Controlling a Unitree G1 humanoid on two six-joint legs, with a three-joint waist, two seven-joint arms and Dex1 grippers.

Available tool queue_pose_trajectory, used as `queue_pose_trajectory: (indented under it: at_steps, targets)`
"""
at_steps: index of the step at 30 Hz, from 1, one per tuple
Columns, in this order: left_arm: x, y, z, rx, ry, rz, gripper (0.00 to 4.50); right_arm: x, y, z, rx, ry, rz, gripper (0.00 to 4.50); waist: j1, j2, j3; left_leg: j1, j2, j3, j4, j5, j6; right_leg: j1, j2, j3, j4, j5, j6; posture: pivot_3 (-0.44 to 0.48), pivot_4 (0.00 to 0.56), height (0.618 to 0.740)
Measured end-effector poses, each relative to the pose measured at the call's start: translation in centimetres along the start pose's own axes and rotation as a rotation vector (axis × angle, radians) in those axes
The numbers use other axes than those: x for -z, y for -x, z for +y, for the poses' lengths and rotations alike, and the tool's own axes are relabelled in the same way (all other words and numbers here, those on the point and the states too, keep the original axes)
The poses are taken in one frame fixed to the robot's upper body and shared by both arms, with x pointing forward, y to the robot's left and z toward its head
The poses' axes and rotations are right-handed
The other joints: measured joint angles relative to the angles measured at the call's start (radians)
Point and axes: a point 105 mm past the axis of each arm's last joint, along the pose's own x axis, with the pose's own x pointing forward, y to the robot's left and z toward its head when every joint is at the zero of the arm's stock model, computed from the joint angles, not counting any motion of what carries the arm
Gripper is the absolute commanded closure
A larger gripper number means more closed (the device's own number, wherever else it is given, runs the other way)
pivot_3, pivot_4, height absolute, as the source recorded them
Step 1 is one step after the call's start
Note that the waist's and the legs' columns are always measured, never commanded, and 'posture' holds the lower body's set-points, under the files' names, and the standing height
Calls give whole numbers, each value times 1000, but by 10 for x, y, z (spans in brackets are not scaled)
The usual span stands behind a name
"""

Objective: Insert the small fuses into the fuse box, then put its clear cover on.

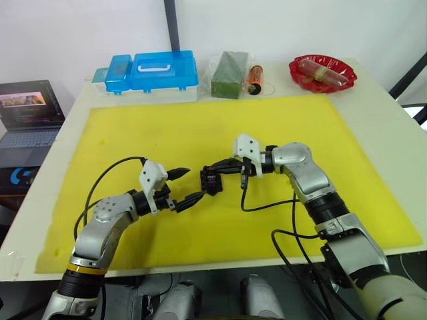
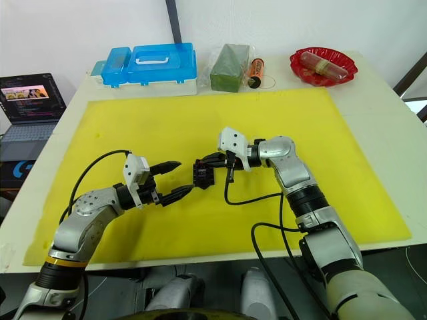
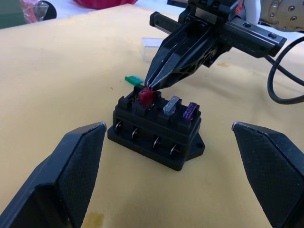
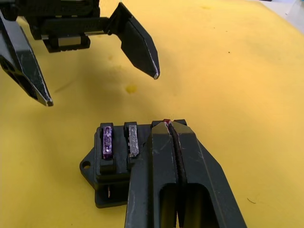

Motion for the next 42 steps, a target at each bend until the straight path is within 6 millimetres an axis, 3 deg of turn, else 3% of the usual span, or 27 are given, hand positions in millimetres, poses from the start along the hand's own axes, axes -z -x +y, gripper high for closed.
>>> queue_pose_trajectory:
  at_steps: [42]
  targets:
    - [-1, 0, -1, -2, -3, -1, 0, 1, 1, -2, -6, 10, 25, 4478, 1, 0, 0, 0, 0, 0, 0, 0, 0, 0, 0, 0, 0, 0, 0, 0, 150, 740]
